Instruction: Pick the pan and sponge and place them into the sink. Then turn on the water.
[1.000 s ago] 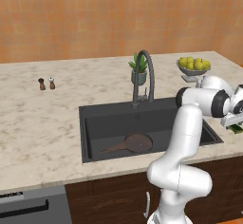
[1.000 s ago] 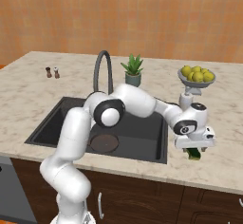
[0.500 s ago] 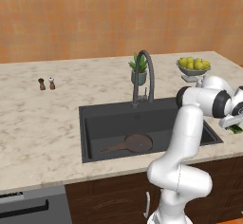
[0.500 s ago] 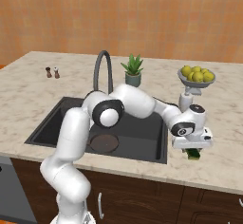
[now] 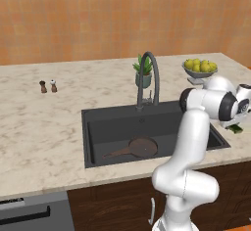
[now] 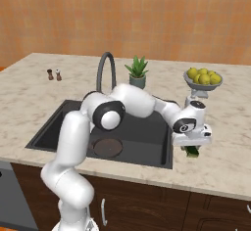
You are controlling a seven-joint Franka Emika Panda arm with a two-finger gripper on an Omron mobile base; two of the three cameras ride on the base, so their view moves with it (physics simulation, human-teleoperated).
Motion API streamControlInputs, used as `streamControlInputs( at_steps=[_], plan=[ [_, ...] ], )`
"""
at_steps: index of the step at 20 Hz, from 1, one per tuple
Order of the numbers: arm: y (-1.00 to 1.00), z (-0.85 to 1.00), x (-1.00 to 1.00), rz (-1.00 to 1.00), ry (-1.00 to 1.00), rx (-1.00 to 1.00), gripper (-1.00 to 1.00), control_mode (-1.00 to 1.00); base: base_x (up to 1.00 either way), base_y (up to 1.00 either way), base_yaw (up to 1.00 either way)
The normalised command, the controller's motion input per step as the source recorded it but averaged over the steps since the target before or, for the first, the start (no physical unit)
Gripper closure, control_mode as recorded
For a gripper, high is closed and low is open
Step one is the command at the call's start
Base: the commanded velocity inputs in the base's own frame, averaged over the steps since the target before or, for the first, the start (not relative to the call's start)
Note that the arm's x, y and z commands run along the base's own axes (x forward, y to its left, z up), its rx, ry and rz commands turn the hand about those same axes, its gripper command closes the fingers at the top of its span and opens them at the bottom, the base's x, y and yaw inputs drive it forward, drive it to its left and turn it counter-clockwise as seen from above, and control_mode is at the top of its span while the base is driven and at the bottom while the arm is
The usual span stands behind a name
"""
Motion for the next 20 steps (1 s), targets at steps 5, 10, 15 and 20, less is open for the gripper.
streamControlInputs(
  at_steps=[5,10,15,20],
  plan=[
    [1.00,0.31,0.58,0.16,-0.02,-0.07,1.00,-1.00,0.00,0.00,0.00],
    [0.81,0.06,0.26,0.15,0.00,-0.02,1.00,-1.00,0.00,0.00,0.00],
    [0.81,-0.03,0.07,0.11,-0.01,0.00,1.00,-1.00,0.00,0.00,0.00],
    [0.66,-0.42,0.01,0.07,-0.01,-0.01,1.00,-1.00,0.00,0.00,0.00]
  ],
)
